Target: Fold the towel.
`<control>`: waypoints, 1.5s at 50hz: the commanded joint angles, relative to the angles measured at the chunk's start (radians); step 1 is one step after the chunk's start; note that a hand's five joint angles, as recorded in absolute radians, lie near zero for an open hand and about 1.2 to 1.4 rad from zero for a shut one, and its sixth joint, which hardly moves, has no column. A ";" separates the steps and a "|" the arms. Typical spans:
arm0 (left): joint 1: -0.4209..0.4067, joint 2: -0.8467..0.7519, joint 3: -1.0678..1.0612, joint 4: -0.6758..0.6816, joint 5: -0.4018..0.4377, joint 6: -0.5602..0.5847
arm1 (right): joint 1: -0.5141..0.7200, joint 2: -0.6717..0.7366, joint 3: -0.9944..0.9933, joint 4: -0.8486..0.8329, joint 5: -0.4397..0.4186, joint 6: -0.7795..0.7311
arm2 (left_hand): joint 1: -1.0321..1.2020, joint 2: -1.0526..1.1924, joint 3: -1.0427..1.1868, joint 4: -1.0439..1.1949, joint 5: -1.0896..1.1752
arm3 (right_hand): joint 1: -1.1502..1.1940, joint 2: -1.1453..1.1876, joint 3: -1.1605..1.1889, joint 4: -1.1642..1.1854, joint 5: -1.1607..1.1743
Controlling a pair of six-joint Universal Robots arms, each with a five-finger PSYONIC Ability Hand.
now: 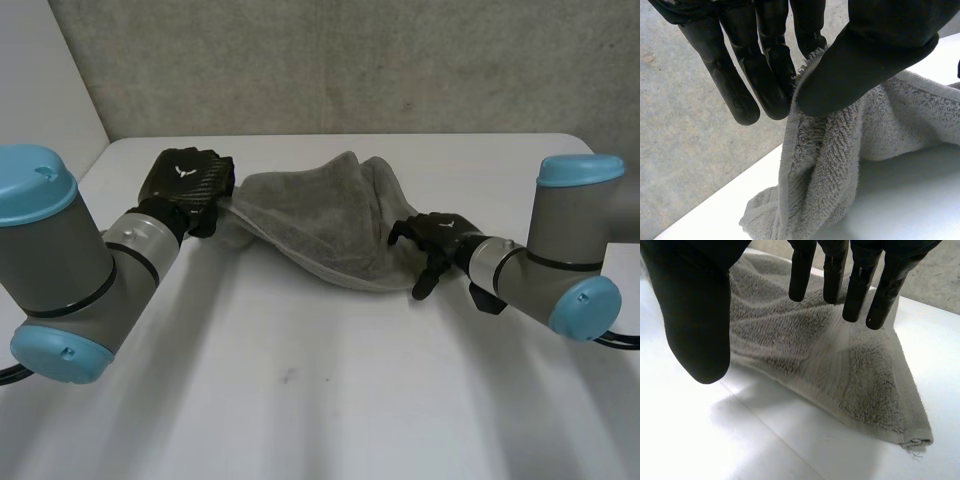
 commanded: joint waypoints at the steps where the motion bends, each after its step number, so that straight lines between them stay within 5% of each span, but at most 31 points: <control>1: 0.002 0.000 -0.001 0.000 -0.001 -0.001 | 0.006 0.045 -0.001 -0.013 0.009 -0.120 | 0.195 0.180 0.182 0.179 0.189 | 0.028 0.069 0.068 0.074 0.074; 16: 0.004 -0.002 0.007 0.000 -0.001 -0.003 | 0.007 0.117 -0.101 -0.105 0.032 -0.131 | 0.195 0.180 0.182 0.179 0.189 | 0.544 0.585 0.584 0.590 0.590; 28: 0.011 -0.009 -0.010 0.000 -0.001 -0.004 | 0.007 0.120 -0.150 -0.107 0.049 -0.133 | 0.195 0.180 0.182 0.179 0.189 | 0.633 0.673 0.673 0.678 0.679; 30: 0.011 -0.011 -0.015 -0.001 -0.001 -0.004 | 0.006 0.131 -0.167 -0.105 0.057 -0.136 | 0.195 0.180 0.182 0.179 0.189 | 0.982 1.023 1.022 1.028 1.028; 36: 0.014 -0.015 -0.050 0.002 -0.001 -0.004 | -0.005 0.106 -0.176 -0.096 0.103 -0.142 | 0.187 0.172 0.173 0.171 0.180 | 0.984 1.025 1.024 1.030 1.030; 41: 0.010 -0.039 -0.084 0.002 0.000 -0.004 | -0.065 -0.051 -0.088 -0.096 0.100 -0.151 | 0.099 0.084 0.085 0.082 0.092 | 0.984 1.025 1.024 1.030 1.030; 48: -0.018 -0.086 -0.139 -0.001 0.003 -0.011 | -0.109 -0.180 0.053 -0.093 0.063 -0.263 | -0.479 -0.493 -0.492 -0.495 -0.485 | 0.984 1.025 1.024 1.030 1.030; 55: -0.015 -0.104 -0.137 0.000 0.045 -0.031 | -0.132 -0.237 0.161 -0.093 0.052 -0.289 | -0.796 -0.811 -0.810 -0.812 -0.802 | 0.984 1.025 1.024 1.030 1.030; 75: 0.134 -0.135 -0.122 0.005 0.138 -0.021 | -0.224 -0.259 0.250 -0.104 0.029 -0.291 | -0.686 -0.700 -0.699 -0.702 -0.692 | 0.984 1.025 1.024 1.030 1.030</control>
